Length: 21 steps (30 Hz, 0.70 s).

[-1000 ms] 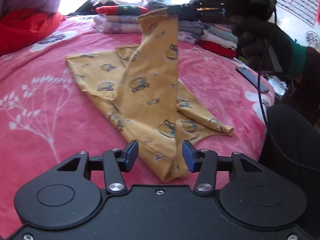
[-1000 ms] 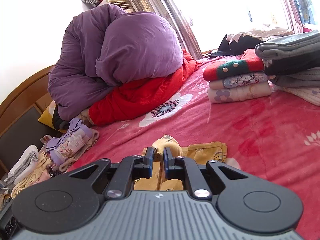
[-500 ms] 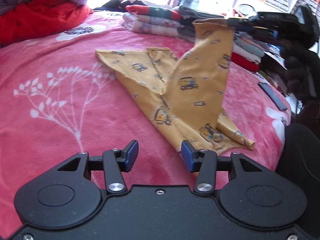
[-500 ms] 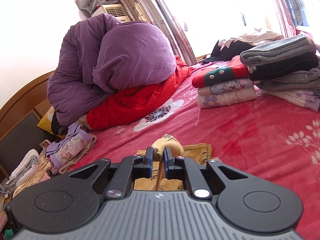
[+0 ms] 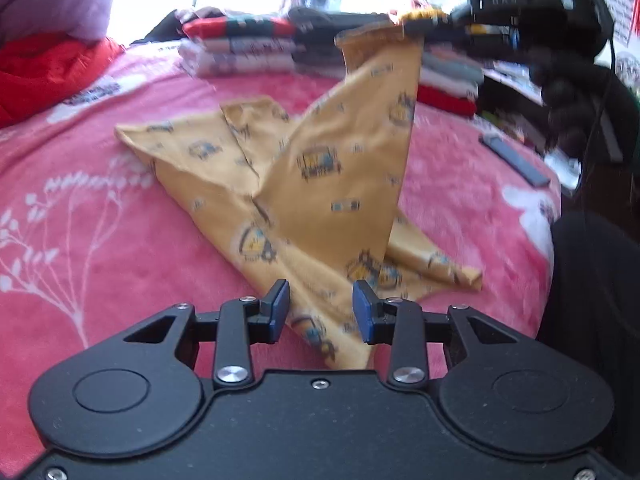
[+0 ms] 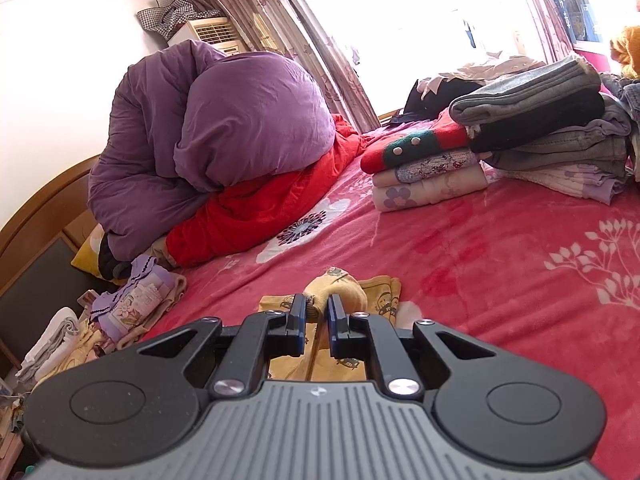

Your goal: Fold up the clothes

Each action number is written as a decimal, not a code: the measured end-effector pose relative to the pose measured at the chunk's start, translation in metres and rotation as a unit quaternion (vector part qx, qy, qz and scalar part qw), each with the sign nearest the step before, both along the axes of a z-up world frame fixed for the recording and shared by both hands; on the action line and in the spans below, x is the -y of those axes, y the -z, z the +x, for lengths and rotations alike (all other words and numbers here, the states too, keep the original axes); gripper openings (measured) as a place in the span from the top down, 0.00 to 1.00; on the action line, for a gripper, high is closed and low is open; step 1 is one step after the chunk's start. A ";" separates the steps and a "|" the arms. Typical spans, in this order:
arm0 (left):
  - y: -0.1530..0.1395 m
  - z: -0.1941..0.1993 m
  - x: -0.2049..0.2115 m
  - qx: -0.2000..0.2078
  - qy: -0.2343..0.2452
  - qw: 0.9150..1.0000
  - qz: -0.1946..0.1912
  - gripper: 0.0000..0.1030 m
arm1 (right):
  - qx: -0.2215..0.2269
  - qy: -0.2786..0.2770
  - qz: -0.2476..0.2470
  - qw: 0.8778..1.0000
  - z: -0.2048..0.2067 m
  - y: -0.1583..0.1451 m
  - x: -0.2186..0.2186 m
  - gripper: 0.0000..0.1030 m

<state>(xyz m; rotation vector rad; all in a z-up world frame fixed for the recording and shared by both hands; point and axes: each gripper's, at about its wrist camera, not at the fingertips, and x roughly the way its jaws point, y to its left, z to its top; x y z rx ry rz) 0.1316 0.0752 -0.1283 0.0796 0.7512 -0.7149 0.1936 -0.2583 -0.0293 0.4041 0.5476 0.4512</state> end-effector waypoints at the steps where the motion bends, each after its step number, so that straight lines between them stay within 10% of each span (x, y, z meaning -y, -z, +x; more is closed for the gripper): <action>1: 0.004 0.000 0.001 -0.006 0.002 1.000 0.009 0.67 | 0.000 -0.001 0.001 1.000 -0.001 0.000 0.000 0.88; 14: -0.014 0.006 -0.022 0.004 -0.043 0.997 -0.070 0.71 | -0.009 -0.005 0.005 1.000 -0.006 0.009 -0.001 0.88; 21: -0.018 0.015 -0.020 0.004 -0.065 0.996 -0.053 0.71 | -0.014 -0.006 0.020 1.000 -0.010 0.029 0.006 0.88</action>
